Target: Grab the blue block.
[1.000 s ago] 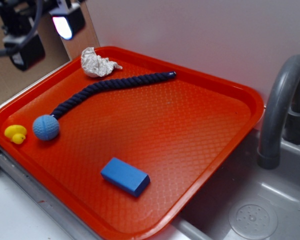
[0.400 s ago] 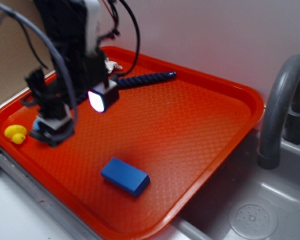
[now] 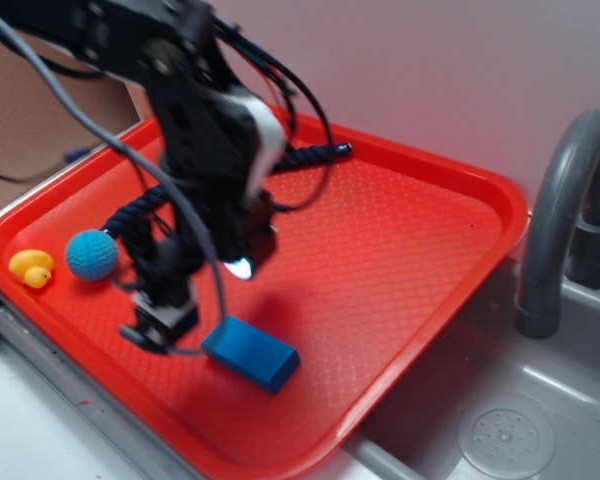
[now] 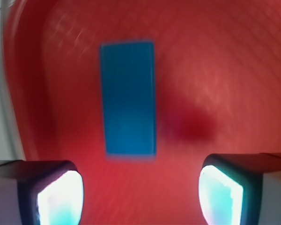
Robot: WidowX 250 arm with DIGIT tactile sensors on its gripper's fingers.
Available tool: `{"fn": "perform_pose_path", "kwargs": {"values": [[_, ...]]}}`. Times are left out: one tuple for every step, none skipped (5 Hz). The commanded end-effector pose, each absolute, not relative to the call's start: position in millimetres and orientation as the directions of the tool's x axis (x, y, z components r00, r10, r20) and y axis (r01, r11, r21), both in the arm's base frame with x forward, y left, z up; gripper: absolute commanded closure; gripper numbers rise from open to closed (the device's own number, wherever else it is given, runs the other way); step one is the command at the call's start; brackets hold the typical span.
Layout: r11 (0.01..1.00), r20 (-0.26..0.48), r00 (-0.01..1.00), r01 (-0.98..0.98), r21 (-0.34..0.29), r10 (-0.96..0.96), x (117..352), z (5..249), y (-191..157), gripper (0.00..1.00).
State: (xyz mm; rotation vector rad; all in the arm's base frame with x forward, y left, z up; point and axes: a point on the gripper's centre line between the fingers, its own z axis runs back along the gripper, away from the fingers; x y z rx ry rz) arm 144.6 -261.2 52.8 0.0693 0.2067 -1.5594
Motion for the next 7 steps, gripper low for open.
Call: {"fn": "perform_pose_path", "kwargs": {"values": [[-0.111,-0.146,-0.127,0.988,-0.111,-0.981,117,42,-274,0.00],[-0.122,-0.198,-0.143,0.986,-0.118,-0.970,113,30,-278,0.00],[-0.077,-0.266,-0.097,0.993,-0.085,-0.959,109,20,-283,1.00],[-0.046,-0.308,-0.059,0.998,-0.051,-0.950,106,17,-288,1.00],[-0.028,-0.324,-0.043,0.998,-0.052,-0.945,104,13,-289,1.00],[0.172,-0.300,0.170,0.985,0.019,-0.939,115,57,-274,1.00],[0.411,-0.122,0.411,0.911,0.029,-0.903,140,103,-228,1.00]]}}
